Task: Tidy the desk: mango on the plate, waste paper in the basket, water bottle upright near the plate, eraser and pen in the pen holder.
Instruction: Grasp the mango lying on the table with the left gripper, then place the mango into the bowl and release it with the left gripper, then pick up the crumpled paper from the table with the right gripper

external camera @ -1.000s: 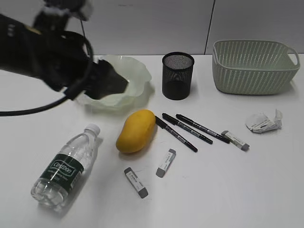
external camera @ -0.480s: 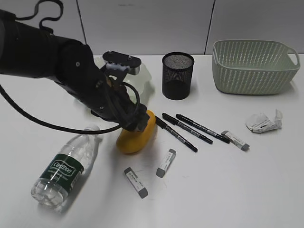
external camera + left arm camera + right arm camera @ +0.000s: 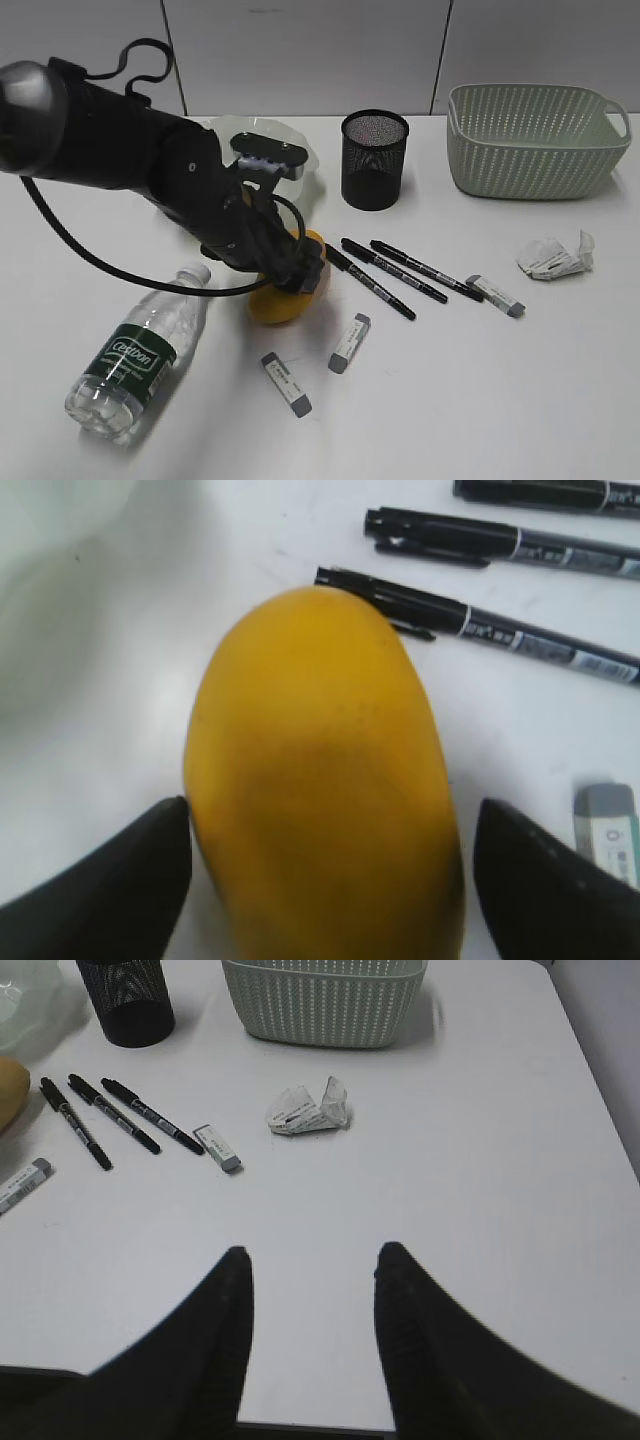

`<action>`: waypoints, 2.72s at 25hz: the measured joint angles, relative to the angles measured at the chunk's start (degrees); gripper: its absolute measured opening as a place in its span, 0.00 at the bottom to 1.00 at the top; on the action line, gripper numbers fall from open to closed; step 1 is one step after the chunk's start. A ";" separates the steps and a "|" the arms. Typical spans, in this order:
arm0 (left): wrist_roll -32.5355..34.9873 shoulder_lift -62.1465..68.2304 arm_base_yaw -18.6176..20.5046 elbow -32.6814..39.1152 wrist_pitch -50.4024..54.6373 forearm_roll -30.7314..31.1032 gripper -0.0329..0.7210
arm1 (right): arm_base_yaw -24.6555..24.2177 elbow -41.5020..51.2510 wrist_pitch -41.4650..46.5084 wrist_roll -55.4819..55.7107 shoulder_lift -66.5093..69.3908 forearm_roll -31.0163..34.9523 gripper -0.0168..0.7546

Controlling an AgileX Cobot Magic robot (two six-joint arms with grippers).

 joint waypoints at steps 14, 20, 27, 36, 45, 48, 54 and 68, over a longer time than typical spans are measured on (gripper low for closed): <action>-0.12 4.01 0.00 -2.76 3.71 -2.55 0.79 | 0.00 0.00 0.00 0.00 0.00 0.76 0.45; -0.12 -2.49 0.00 -2.70 3.31 -2.86 0.79 | 0.00 0.00 0.00 0.00 0.00 0.77 0.45; -0.12 -8.84 7.65 -3.44 -12.40 5.68 0.79 | 0.00 0.00 0.00 0.00 0.00 0.83 0.45; -0.17 5.07 13.69 -12.18 -10.30 5.68 0.80 | 0.00 0.00 0.00 0.00 0.00 0.88 0.45; -0.17 5.14 13.69 -13.31 -7.90 5.68 0.91 | 0.00 0.00 0.00 0.00 0.00 0.93 0.45; -0.17 2.90 13.69 -13.18 -6.50 6.21 0.88 | 0.00 0.00 0.00 0.00 0.00 0.93 0.45; -0.17 -13.92 13.69 -2.41 -5.81 7.26 0.68 | 0.00 0.00 0.00 0.00 0.00 0.93 0.45; -2.05 -95.44 13.69 31.44 33.76 8.98 0.75 | 0.00 0.00 0.00 0.00 0.00 1.20 0.45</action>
